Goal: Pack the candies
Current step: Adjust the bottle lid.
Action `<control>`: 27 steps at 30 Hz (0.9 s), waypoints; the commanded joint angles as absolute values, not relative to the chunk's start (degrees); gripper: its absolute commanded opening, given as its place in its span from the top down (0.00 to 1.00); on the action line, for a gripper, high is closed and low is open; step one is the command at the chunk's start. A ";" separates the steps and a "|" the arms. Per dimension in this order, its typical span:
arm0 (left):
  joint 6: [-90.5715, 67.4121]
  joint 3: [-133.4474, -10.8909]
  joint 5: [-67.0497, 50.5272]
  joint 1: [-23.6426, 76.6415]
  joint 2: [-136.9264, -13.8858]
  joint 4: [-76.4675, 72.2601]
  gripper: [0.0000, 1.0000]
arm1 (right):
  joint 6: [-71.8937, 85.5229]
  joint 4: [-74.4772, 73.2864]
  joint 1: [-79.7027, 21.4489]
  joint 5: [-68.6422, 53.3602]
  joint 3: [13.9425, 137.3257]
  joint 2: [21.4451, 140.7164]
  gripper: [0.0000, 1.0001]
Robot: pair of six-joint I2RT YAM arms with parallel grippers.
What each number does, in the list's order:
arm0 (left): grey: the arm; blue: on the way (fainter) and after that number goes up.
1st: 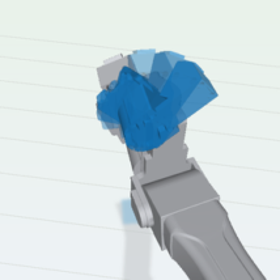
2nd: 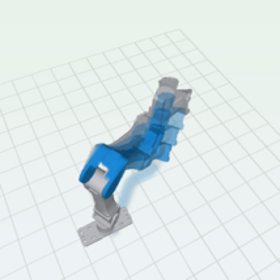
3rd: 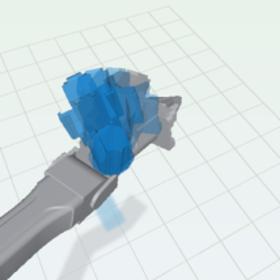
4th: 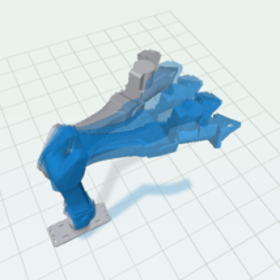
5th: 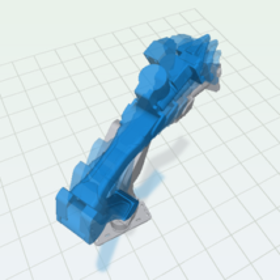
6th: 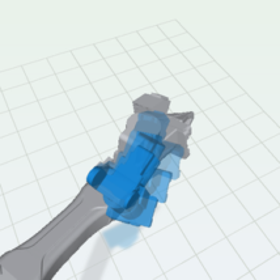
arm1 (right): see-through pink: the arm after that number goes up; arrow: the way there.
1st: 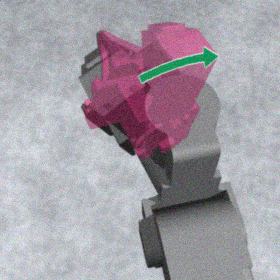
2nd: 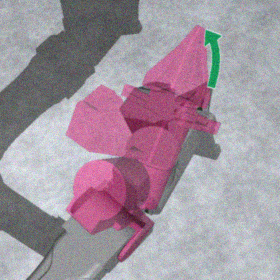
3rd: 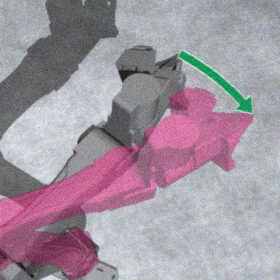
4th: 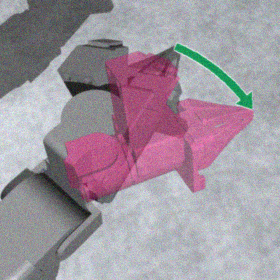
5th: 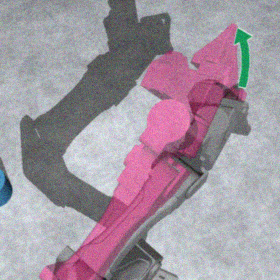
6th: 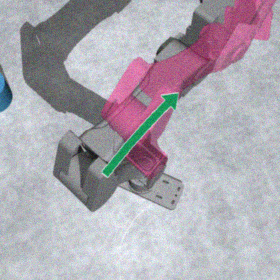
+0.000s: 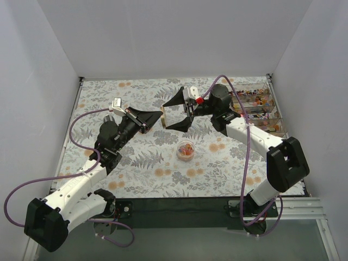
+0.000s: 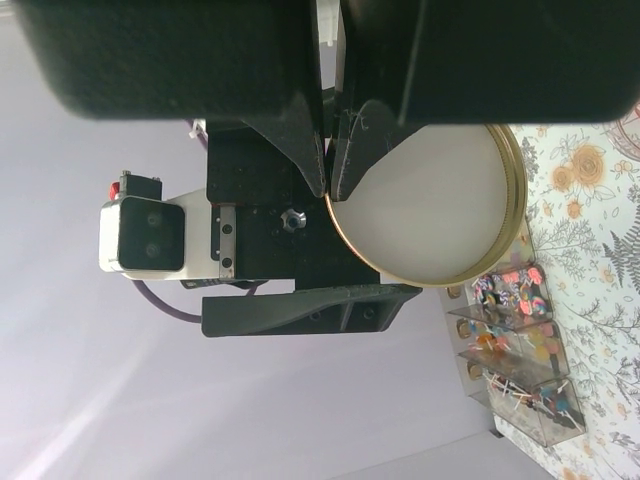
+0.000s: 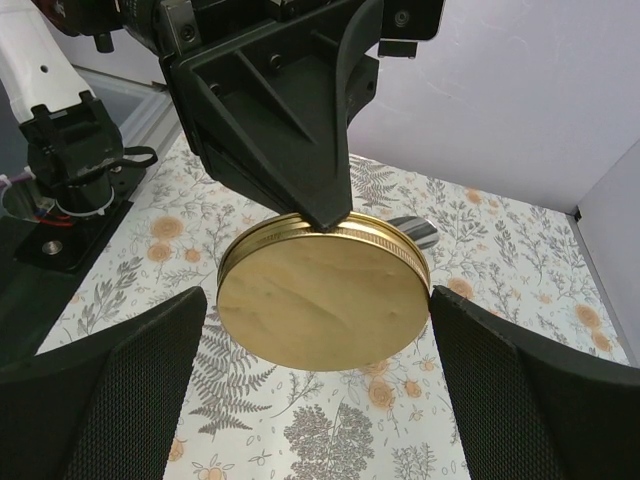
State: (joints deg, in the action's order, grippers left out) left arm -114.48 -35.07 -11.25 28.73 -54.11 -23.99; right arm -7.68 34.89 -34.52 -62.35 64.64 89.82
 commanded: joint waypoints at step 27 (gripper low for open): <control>-119.27 -33.31 -5.28 30.50 -50.28 -23.12 1.00 | -6.42 38.14 -35.24 -61.79 65.48 91.14 0.28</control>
State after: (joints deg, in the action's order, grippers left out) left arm -114.78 -34.15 -7.92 30.22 -52.27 -25.26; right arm -6.59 36.03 -34.92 -61.65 64.64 91.66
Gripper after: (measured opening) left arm 0.018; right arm 0.893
